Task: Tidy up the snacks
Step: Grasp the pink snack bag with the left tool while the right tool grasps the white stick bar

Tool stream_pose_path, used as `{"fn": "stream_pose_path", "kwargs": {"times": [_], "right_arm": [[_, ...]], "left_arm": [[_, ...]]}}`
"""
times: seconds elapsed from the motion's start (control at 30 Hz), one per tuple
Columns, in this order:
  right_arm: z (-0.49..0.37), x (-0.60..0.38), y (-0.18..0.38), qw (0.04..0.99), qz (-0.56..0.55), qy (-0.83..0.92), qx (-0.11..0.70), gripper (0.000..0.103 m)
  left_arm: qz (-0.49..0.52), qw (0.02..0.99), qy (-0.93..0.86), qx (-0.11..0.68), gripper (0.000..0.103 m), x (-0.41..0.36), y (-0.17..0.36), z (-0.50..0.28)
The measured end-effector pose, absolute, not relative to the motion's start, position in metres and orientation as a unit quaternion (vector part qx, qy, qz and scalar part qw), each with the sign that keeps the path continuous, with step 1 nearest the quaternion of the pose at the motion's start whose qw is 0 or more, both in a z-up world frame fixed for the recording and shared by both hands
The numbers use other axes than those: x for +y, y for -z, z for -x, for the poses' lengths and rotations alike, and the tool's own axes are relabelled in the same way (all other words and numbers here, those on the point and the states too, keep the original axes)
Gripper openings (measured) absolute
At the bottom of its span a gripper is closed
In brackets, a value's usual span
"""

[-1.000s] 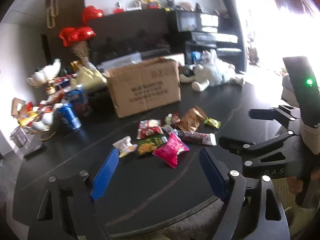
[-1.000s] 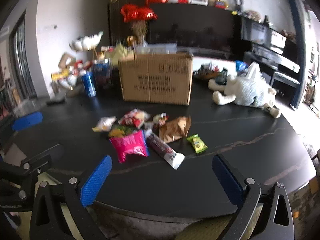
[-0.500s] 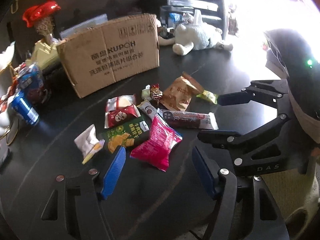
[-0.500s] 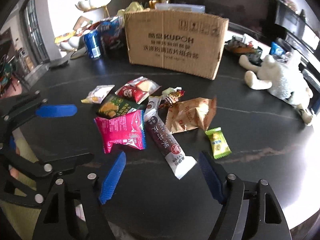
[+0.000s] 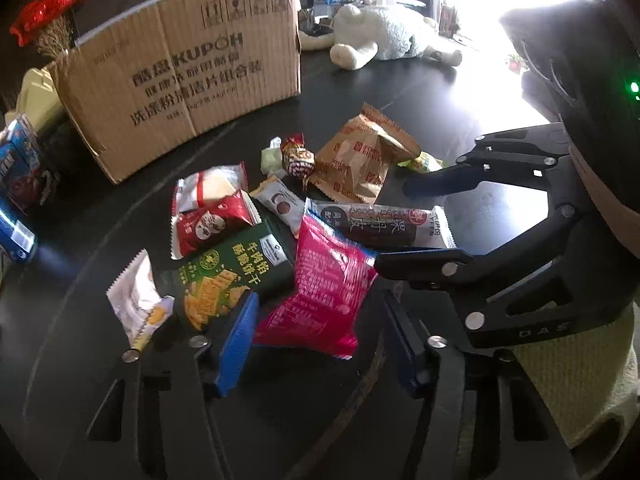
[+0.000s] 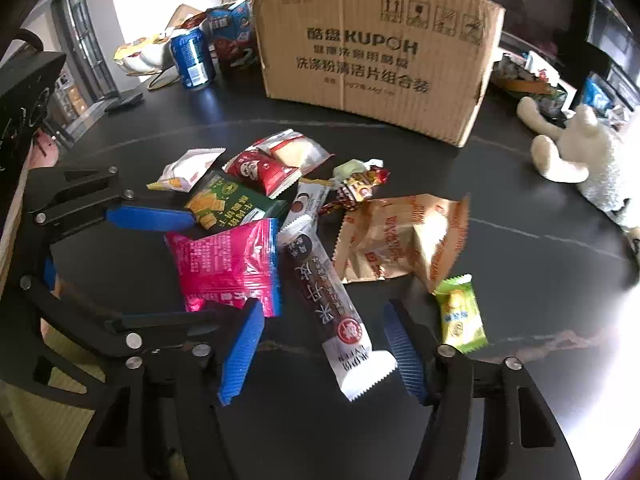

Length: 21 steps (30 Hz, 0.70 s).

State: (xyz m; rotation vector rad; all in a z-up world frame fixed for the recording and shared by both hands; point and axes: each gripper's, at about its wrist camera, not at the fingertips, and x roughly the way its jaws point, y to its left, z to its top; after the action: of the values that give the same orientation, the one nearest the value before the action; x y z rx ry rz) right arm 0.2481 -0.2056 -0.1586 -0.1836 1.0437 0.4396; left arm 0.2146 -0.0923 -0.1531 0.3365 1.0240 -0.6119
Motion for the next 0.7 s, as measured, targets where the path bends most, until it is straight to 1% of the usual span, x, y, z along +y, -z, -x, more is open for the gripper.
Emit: {"fn": "stream_pose_path", "kwargs": {"times": [0.03, 0.2, 0.27, 0.3, 0.4, 0.47, 0.53, 0.6, 0.7], "right_arm": [[-0.250, -0.205, 0.160, 0.838, 0.085, -0.211, 0.495, 0.061], [-0.257, -0.205, 0.168, 0.835, 0.074, -0.212, 0.503, 0.057], [-0.257, -0.205, 0.169, 0.837, 0.073, -0.209, 0.501, 0.053], [-0.257, -0.205, 0.169, 0.837, 0.074, -0.208, 0.501, 0.052], [-0.258, -0.206, 0.169, 0.837, 0.070, -0.207, 0.503, 0.042], [-0.257, -0.207, 0.169, 0.837, 0.069, -0.203, 0.503, 0.030], [-0.256, -0.209, 0.169, 0.835, 0.056, -0.204, 0.507, 0.028], [-0.253, -0.209, 0.168, 0.835, 0.047, -0.204, 0.508, 0.023], [-0.246, -0.208, 0.163, 0.841, 0.037, -0.200, 0.501, 0.022]], "left_arm": [[-0.155, 0.812, 0.289, 0.483, 0.056, -0.092, 0.155, -0.216], [-0.136, 0.803, 0.295, 0.499, 0.042, -0.092, 0.162, -0.220], [-0.126, 0.802, 0.297, 0.502, 0.040, -0.091, 0.164, -0.221], [-0.119, 0.802, 0.297, 0.504, 0.039, -0.091, 0.164, -0.221], [-0.101, 0.807, 0.295, 0.501, 0.039, -0.090, 0.164, -0.221], [-0.093, 0.811, 0.291, 0.498, 0.038, -0.088, 0.163, -0.219], [-0.086, 0.817, 0.286, 0.493, 0.038, -0.086, 0.160, -0.214], [-0.079, 0.824, 0.281, 0.486, 0.038, -0.082, 0.156, -0.208], [-0.067, 0.834, 0.269, 0.476, 0.038, -0.075, 0.148, -0.201]]}}
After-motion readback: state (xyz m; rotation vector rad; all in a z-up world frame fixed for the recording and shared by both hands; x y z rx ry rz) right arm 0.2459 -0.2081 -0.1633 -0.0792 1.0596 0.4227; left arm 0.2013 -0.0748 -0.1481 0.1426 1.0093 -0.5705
